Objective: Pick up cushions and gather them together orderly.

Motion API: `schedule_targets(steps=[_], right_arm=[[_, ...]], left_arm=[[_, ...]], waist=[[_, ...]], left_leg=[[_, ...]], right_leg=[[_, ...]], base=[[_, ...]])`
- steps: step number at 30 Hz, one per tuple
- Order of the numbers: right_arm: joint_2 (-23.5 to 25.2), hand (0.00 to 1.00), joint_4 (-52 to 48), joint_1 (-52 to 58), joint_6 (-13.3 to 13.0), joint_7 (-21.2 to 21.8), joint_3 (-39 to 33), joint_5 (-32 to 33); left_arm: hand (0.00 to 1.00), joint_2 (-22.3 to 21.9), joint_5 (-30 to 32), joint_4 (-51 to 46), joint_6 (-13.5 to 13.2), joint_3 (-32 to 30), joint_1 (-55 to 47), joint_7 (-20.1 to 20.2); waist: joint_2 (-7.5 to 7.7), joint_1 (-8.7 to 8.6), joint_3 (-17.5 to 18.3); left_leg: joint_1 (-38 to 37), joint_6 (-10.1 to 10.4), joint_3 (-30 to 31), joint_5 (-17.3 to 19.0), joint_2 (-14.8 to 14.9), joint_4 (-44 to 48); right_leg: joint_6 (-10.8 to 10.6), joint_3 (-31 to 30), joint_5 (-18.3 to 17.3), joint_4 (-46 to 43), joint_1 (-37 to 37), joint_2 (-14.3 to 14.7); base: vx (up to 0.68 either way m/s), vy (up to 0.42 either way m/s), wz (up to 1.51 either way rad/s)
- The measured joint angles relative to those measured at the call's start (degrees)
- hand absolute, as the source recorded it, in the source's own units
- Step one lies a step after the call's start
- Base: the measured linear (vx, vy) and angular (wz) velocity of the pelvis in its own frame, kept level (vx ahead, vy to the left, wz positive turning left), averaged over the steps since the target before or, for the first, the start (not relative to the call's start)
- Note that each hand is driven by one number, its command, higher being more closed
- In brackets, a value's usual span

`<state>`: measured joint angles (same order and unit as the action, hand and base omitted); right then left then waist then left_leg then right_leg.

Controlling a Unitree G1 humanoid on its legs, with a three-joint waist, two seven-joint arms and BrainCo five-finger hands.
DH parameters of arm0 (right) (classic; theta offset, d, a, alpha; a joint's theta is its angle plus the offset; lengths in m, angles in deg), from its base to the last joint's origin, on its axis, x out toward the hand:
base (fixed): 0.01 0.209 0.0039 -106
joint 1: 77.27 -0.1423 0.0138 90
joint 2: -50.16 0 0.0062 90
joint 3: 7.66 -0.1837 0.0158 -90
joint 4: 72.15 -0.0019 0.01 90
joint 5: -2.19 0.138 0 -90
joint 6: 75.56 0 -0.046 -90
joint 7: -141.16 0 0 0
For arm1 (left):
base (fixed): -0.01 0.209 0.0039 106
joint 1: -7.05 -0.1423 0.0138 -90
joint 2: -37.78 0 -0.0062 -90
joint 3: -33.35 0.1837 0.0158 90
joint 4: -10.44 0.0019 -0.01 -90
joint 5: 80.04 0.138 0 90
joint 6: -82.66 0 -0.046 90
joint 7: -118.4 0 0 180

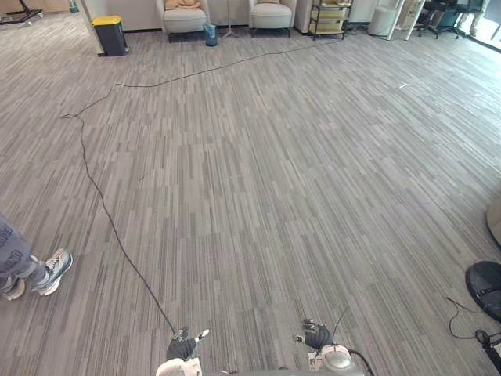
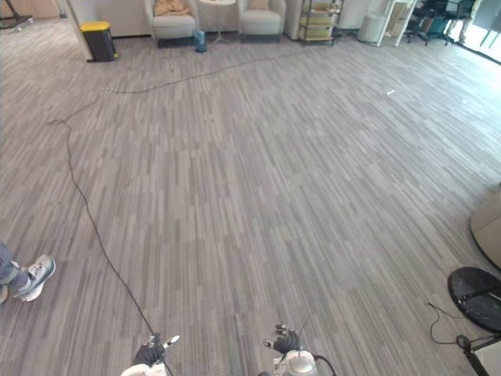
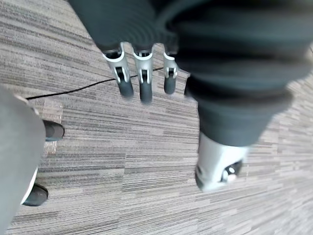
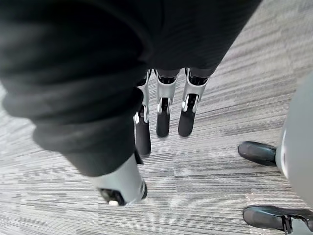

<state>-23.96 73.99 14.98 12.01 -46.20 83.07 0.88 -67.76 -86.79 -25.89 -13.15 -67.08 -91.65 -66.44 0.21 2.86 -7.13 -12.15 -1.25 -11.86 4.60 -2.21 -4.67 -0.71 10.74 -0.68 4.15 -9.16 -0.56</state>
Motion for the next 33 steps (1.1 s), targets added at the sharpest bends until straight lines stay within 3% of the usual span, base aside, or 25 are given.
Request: schedule_targets(steps=[9, 22, 33], right_arm=[[0.4, 0.00, 2.1, -1.2, 0.3, 0.1, -6.3, 0.0], [0.3, 0.00, 3.3, -1.2, 0.5, 0.2, -11.6, 0.6], [0.3, 0.00, 3.3, -1.1, 0.2, 1.0, -13.7, 9.0]], left_arm=[[0.00, -1.6, 0.1, 2.1, 0.7, -6.3, 1.2, 0.1], [0.00, -1.8, 3.6, 2.1, 1.3, -6.6, 1.6, 0.1], [0.00, -1.8, 4.4, 2.1, 1.5, -6.6, 1.8, 0.5]], waist=[[-0.50, 0.03, -0.5], [-1.27, 0.32, -0.3], [-1.24, 0.41, -0.3]], left_leg=[[-0.2, 0.0, 0.6, 0.0, -0.4, -0.3], [-0.2, -0.4, 2.3, -0.5, -0.8, -1.2], [0.1, -0.4, 2.1, -0.4, -0.8, -1.2]], right_leg=[[-0.5, 1.1, -0.4, 0.0, -0.8, -0.5], [-1.1, 3.0, -1.3, -0.8, -0.8, -1.0], [-1.1, 3.1, -1.4, -0.8, -0.7, -1.1]], base=[[-0.01, -0.004, 0.05], [-0.04, -0.016, 0.08], [-0.03, -0.011, 0.00]])
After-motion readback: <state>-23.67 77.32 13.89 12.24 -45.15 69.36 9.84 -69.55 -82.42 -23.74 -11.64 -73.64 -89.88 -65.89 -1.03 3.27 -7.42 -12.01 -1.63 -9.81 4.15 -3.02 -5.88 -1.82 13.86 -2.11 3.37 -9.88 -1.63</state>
